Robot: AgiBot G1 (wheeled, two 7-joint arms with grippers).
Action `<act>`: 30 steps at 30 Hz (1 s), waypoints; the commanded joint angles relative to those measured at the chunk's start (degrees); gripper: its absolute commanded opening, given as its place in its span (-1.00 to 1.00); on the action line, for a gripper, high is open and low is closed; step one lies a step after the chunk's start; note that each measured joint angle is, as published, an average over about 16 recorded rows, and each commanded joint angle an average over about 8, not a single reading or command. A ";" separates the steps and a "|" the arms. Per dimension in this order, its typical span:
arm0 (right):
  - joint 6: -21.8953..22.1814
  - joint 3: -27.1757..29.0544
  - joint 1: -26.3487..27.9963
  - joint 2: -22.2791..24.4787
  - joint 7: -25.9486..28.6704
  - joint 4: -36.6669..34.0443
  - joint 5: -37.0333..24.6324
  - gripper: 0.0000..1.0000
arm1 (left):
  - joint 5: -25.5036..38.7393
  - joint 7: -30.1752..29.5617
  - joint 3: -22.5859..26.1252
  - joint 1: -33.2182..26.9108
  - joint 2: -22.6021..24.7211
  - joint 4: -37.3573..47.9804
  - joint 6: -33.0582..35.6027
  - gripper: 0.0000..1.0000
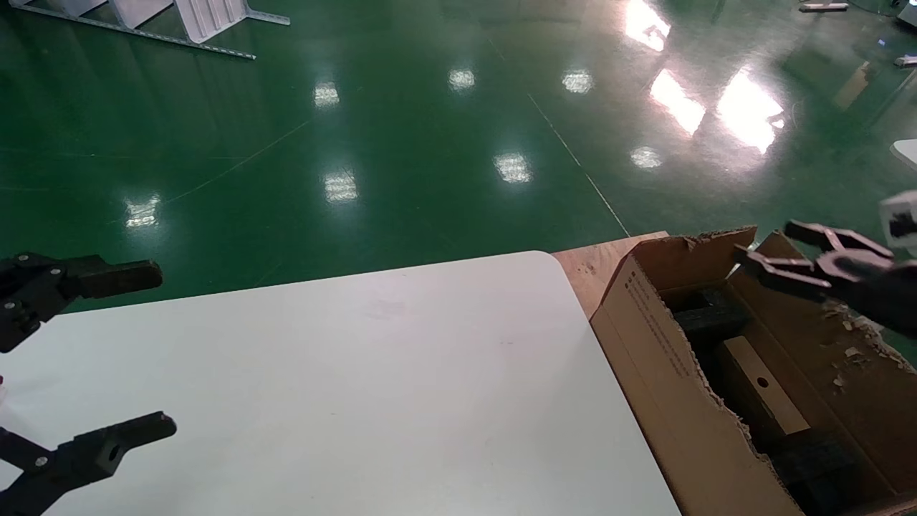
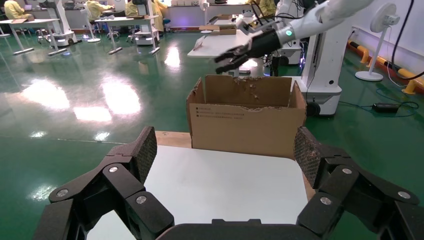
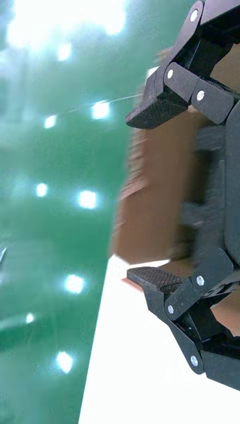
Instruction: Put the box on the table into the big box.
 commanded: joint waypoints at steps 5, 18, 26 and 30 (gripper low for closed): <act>-2.47 -1.47 6.20 -3.84 -3.21 0.71 -1.23 1.00 | 0.00 0.00 0.00 0.00 0.00 0.00 0.00 1.00; -4.52 -2.13 11.77 -8.07 -6.70 2.69 -2.09 1.00 | -0.01 0.01 0.00 0.01 -0.02 0.01 -0.01 1.00; -4.01 -0.27 7.05 -8.07 -1.53 13.23 -0.16 1.00 | -0.01 0.01 0.00 0.01 -0.02 0.02 -0.01 1.00; -3.65 0.91 4.01 -8.01 1.71 19.79 1.06 1.00 | -0.01 0.01 0.00 0.01 -0.02 0.02 -0.01 1.00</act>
